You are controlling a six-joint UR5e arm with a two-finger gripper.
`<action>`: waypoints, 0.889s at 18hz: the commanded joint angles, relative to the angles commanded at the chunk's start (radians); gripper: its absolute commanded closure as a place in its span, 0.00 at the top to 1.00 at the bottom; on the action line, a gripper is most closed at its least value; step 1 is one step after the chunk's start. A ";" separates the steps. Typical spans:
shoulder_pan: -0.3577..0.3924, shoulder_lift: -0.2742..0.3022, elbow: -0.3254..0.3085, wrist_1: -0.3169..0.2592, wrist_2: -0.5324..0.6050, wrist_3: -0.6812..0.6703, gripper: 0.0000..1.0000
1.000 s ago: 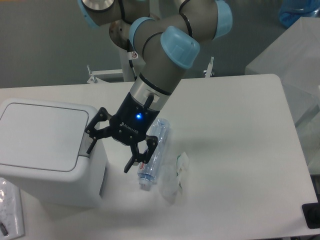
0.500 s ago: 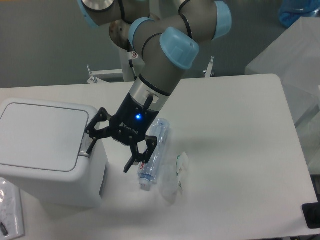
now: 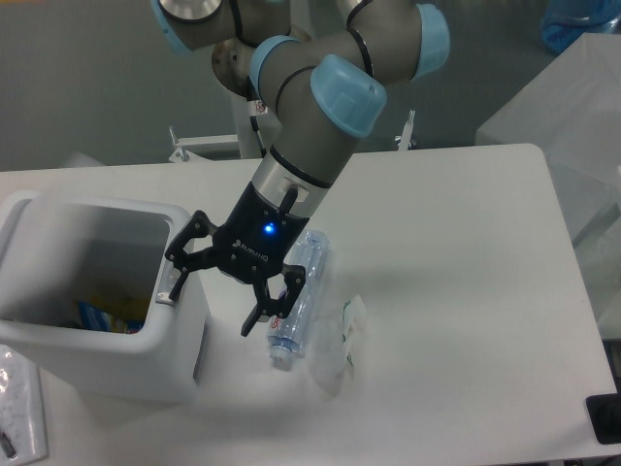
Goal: Open the trash can
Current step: 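Push the lid edge so the trash can lid flips open, then lift the gripper away from the open trash can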
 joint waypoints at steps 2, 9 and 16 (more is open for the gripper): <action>0.000 0.002 0.000 0.000 0.000 0.000 1.00; 0.044 0.008 0.047 0.009 0.003 0.046 1.00; 0.164 0.040 0.043 0.014 0.104 0.285 1.00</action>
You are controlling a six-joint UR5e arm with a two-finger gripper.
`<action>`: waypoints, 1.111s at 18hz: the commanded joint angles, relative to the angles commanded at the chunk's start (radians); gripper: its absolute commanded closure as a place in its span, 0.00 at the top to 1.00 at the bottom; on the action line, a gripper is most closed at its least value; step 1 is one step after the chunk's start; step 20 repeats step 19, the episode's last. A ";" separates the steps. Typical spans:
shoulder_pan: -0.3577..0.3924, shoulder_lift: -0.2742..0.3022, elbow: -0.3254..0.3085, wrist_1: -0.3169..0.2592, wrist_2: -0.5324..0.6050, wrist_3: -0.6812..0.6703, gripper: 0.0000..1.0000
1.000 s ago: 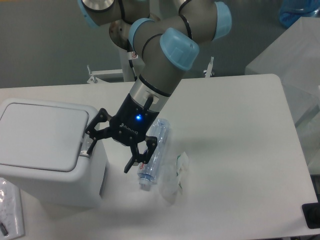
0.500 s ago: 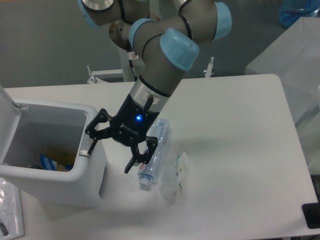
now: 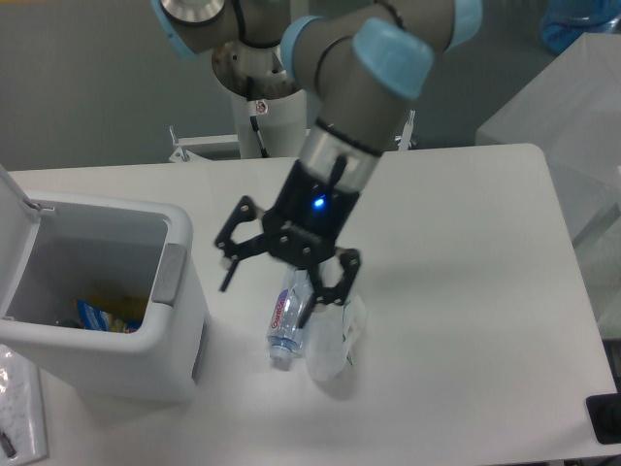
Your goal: Open the trash can
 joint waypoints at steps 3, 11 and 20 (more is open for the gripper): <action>0.020 -0.005 -0.037 -0.002 0.258 0.150 1.00; 0.106 -0.158 -0.026 0.003 0.327 0.304 1.00; 0.095 -0.164 -0.104 -0.011 0.545 0.488 1.00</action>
